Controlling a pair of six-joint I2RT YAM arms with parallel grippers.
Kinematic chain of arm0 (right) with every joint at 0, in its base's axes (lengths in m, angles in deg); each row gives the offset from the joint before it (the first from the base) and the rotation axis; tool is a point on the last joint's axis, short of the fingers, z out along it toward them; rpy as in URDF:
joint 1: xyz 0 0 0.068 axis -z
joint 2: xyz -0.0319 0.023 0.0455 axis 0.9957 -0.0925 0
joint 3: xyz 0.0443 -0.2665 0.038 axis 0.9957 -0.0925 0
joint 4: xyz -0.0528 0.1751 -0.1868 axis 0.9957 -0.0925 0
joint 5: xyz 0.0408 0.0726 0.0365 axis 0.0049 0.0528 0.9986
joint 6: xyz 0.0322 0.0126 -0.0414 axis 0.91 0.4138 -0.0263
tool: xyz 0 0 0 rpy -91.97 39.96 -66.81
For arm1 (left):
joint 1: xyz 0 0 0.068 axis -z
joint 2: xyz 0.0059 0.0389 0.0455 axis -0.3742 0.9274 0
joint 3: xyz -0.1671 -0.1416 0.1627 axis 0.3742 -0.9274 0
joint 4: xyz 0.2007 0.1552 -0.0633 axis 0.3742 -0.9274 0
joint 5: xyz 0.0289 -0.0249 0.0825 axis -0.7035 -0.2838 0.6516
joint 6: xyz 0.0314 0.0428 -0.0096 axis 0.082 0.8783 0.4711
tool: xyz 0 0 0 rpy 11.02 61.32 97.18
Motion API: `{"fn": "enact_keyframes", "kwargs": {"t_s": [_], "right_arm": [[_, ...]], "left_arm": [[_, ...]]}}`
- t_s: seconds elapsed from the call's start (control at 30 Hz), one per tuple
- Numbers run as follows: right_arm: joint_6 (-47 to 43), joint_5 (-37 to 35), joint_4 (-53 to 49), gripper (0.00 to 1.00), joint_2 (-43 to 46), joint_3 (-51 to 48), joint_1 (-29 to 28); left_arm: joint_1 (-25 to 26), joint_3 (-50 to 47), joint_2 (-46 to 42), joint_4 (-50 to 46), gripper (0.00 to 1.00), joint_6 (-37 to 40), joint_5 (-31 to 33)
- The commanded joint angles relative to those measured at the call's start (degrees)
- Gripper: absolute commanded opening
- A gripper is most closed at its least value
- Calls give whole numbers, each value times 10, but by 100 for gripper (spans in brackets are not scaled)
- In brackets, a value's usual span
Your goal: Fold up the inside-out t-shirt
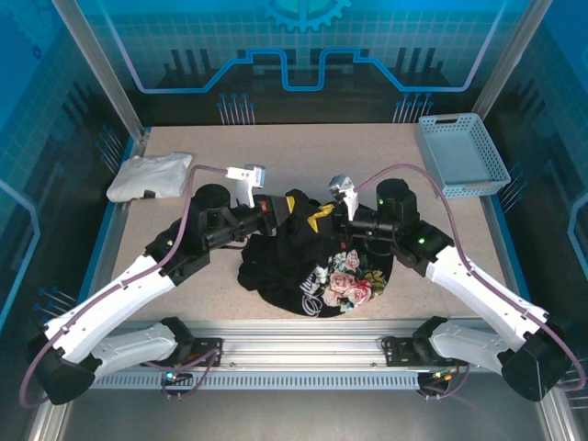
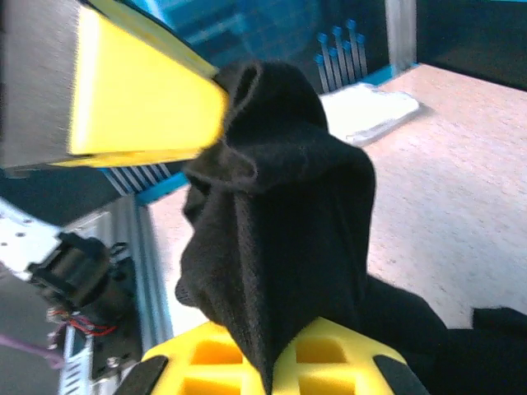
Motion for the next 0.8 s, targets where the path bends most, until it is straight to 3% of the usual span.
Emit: {"fn": "enact_keyframes", "kwargs": {"t_s": [0.0,0.13,0.4,0.77], "right_arm": [[14,136,34,0,9,-17,27],[21,158,42,0,10,-18,49],[24,168,48,0,12,-20,68],[6,165,22,0,6,-15,70]], "left_arm": [[-12,-18,-21,-9,19,50,15],[-13,-42,-40,-6,33,79,-31],[-15,-70,-38,-5,44,84,-132],[-14,-44,22,53,46,43,-166]]}}
